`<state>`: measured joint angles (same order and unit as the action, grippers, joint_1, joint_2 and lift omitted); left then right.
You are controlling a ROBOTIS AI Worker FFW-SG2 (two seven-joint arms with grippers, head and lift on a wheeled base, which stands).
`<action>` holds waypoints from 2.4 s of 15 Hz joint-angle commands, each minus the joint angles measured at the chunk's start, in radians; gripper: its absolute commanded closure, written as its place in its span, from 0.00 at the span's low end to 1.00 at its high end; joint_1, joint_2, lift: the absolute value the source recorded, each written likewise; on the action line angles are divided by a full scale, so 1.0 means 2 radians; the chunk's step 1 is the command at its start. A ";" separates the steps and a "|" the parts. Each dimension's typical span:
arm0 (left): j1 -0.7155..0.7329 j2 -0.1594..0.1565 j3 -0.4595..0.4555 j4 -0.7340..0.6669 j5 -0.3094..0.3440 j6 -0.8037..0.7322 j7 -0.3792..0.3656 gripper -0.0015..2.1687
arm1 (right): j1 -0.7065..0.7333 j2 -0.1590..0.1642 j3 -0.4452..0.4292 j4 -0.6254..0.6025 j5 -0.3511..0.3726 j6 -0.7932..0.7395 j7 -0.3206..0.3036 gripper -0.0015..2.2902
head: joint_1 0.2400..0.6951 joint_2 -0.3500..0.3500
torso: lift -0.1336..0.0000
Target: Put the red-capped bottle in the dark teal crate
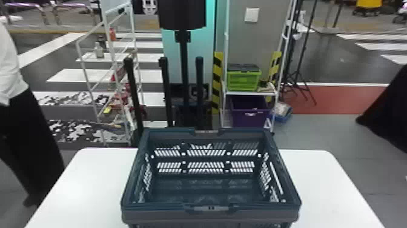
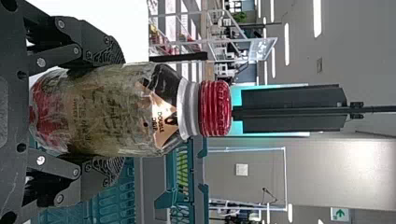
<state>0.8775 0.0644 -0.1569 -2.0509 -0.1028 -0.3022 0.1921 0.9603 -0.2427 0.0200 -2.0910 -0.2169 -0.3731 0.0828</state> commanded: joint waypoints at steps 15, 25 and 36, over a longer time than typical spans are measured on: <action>0.002 0.002 0.026 -0.047 0.005 0.019 -0.006 0.96 | -0.001 0.002 -0.001 0.000 0.000 0.002 0.000 0.07 | 0.57 0.50 | 1.00; -0.232 0.033 0.105 -0.256 0.011 0.583 -0.137 0.96 | -0.002 0.012 -0.002 -0.001 0.002 0.001 0.000 0.07 | 0.57 0.50 | 1.00; -0.633 0.097 -0.066 0.042 -0.042 0.838 -0.459 0.96 | 0.012 0.023 -0.003 -0.011 0.009 -0.007 0.000 0.07 | 0.57 0.50 | 1.00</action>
<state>-0.3116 0.2524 -0.2178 -2.0877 -0.1794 1.3763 -0.7194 0.9824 -0.1978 0.0120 -2.1124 -0.1994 -0.3860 0.0828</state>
